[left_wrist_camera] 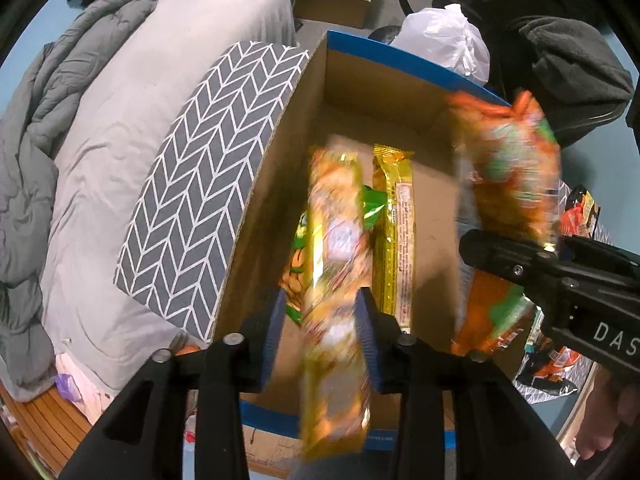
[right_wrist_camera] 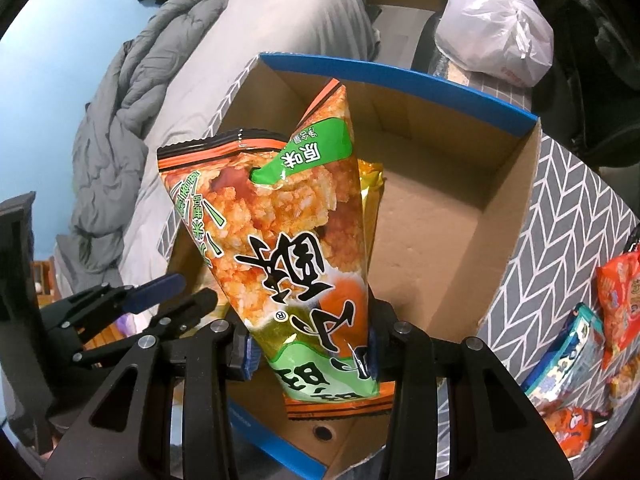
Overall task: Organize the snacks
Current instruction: 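Carry both packets into the box and open both tools to drop them, then withdraw both tools from the box toward the remaining snacks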
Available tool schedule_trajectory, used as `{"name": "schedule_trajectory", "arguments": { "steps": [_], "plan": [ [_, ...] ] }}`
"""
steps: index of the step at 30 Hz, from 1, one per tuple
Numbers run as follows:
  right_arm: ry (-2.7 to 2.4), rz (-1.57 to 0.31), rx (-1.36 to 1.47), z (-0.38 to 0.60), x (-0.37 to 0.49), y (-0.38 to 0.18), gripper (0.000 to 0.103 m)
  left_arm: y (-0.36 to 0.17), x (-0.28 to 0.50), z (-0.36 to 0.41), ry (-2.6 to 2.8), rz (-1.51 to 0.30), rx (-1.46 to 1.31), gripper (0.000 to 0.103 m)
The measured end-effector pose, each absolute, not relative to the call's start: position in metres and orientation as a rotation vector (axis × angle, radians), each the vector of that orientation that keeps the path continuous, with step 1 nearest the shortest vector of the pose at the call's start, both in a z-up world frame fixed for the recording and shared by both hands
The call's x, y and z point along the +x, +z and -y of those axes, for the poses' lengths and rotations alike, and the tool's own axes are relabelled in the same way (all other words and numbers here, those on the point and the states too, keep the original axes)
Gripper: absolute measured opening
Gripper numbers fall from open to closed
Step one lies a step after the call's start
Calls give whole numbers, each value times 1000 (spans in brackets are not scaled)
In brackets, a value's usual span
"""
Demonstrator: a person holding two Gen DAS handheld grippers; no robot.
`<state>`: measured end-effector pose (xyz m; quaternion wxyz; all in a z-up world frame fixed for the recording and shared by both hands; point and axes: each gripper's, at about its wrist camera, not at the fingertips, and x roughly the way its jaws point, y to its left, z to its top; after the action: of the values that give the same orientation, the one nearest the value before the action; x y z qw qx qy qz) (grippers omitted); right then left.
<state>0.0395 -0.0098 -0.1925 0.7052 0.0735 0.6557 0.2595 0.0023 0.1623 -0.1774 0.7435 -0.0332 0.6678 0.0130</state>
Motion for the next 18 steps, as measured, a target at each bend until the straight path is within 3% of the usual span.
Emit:
{"name": "schedule_trajectory", "arguments": {
  "steps": [4,9,18],
  "plan": [
    [567,-1448,162,14,40,-187,49,-174,1,-162,47,-1459,-75,51],
    [553,-1406,164,25,39,-173,69,-166,0,-157,50,-1458,-80,57],
    [530,-1350,136,59,36,-150,71,-145,0,-128,5,-1430,-63,61]
  ]
}}
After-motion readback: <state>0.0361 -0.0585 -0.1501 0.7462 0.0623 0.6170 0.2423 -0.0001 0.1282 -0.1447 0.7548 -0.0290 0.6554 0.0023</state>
